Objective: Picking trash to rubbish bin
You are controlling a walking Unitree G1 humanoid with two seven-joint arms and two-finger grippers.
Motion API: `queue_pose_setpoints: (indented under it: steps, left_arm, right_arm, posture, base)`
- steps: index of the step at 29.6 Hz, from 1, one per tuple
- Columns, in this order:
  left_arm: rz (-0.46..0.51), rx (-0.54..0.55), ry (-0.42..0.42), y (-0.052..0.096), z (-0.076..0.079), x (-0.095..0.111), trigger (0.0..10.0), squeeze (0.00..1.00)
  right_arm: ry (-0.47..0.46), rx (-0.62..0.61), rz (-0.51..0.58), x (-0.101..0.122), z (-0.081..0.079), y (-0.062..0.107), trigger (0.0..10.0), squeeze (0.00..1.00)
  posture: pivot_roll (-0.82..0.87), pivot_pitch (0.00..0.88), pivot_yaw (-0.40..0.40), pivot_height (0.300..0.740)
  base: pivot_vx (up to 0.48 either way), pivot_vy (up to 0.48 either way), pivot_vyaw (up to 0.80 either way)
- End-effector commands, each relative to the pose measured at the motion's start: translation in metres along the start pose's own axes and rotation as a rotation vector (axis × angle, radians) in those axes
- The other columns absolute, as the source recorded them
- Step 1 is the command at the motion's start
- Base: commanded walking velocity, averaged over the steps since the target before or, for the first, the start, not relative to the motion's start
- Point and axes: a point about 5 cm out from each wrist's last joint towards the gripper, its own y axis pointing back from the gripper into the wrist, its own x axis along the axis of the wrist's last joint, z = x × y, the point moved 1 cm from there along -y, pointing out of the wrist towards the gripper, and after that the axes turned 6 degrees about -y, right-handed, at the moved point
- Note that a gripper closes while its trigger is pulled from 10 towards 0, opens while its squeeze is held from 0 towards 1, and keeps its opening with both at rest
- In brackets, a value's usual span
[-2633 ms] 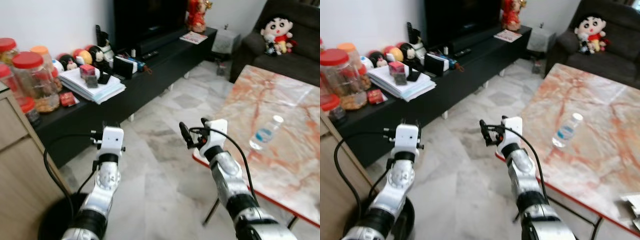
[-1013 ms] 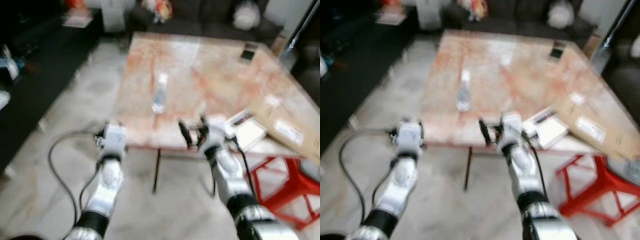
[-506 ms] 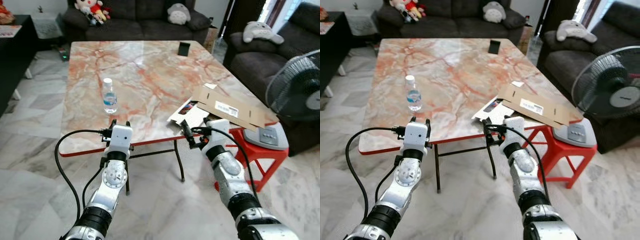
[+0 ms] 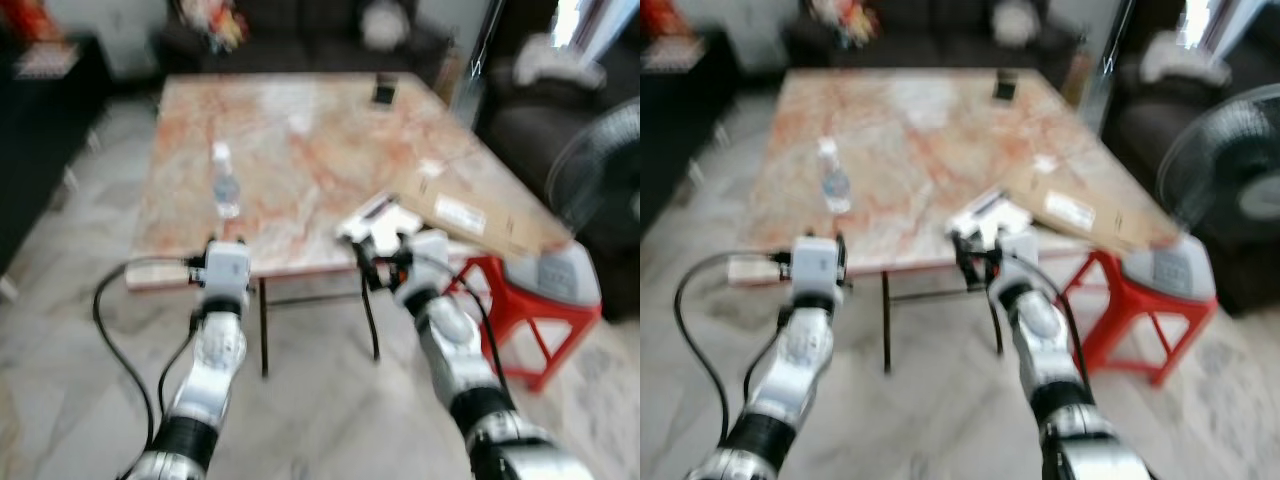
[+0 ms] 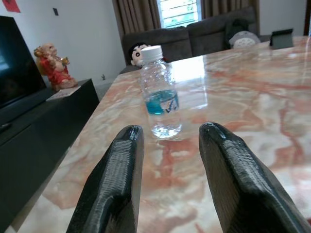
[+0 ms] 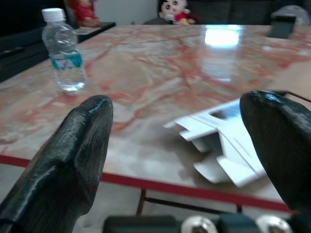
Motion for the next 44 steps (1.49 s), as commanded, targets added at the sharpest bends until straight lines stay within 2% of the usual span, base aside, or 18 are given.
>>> queue_pose_setpoints:
  steps: [1,8,19,26,39,44]
  left_arm:
    - [0.018,0.003,0.006,-0.005,0.001,0.008,10.0,0.00]
    - [0.028,0.012,0.012,-0.007,-0.001,0.012,10.0,0.00]
    - [0.054,0.028,0.008,-0.010,-0.005,0.019,10.0,0.00]
    - [0.060,0.021,0.010,-0.009,-0.002,0.021,10.0,0.00]
    - [0.070,0.032,0.017,-0.011,-0.004,0.025,10.0,0.00]
    - [0.068,0.030,0.016,-0.011,-0.005,0.025,10.0,0.00]
  right_arm:
    - [0.006,-0.004,0.017,0.007,0.002,-0.003,10.0,0.00]
    - [0.010,0.013,0.022,0.009,0.000,-0.004,10.0,0.00]
    - [0.006,0.033,0.048,0.015,-0.004,-0.007,10.0,0.00]
    - [0.024,0.045,0.044,0.014,-0.005,-0.006,10.0,0.00]
    - [0.021,0.069,0.044,0.014,-0.008,-0.005,10.0,0.00]
    - [0.017,0.065,0.042,0.014,-0.007,-0.005,10.0,0.00]
  posture:
    - [0.01,0.045,-0.090,0.740]
    - [0.01,0.045,-0.090,0.740]
    - [0.01,0.045,-0.090,0.740]
    - [0.01,0.045,-0.090,0.740]
    - [0.01,0.044,-0.092,0.740]
    - [0.01,0.044,-0.092,0.740]
  base:
    - [0.240,0.000,0.00]
    - [0.206,0.000,0.00]
    - [0.455,0.000,0.20]
    - [0.000,0.000,0.00]
    - [0.000,0.000,0.76]
    - [0.000,0.000,0.00]
